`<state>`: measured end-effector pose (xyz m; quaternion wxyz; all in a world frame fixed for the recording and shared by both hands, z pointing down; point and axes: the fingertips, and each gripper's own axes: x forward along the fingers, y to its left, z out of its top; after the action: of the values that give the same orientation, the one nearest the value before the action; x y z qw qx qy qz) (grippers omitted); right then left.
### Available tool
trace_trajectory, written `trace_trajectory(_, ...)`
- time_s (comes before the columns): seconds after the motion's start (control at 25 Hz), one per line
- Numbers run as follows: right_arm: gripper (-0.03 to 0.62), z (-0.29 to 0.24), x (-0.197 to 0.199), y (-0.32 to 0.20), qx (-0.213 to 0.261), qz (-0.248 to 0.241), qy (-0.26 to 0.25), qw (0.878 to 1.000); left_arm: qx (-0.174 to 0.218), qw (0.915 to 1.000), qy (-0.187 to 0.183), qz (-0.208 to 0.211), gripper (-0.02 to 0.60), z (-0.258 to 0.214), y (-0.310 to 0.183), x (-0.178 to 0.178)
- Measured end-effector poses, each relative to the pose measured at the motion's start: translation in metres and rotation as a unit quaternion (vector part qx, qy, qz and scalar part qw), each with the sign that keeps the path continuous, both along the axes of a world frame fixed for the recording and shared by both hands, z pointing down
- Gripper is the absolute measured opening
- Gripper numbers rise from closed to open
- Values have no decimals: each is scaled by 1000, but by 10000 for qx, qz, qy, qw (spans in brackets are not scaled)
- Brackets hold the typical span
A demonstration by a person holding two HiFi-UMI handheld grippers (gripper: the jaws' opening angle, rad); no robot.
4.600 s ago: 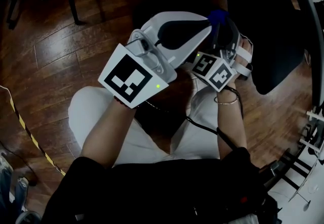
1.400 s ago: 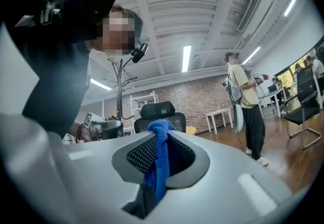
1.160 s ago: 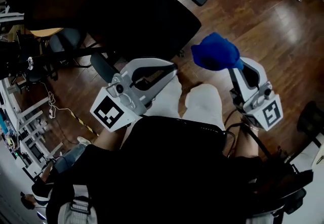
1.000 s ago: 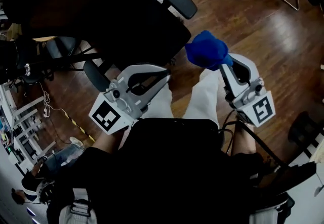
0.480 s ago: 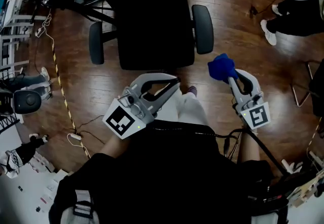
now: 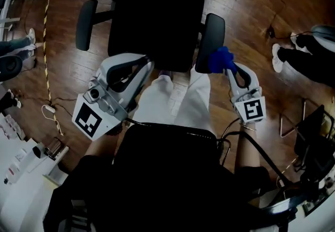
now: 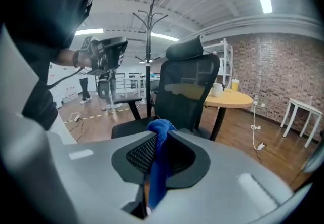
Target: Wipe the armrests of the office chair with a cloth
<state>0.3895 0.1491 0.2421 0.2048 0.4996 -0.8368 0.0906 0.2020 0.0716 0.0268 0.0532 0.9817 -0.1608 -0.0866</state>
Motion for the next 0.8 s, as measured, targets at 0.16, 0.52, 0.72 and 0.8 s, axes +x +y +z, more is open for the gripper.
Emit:
trace_trajectory(0.16, 41, 66, 23, -35, -876, -171, 355, 9954, -555, 9965, -20, -628, 6, 46, -1, 28)
trace_trajectory(0.52, 41, 73, 22, -75, -651, -129, -437, 9968, -1226, 9848, 342, -1178, 6, 78, -1, 31)
trace_trajectory(0.72, 41, 81, 32, -103, -684, -211, -264, 9971, -783, 9925, -626, -693, 6, 141, 4, 66)
trace_trajectory(0.8, 43, 79, 31, -114, -573, -360, -59, 9977, -1060, 9893, -914, -404, 6, 179, 13, 79)
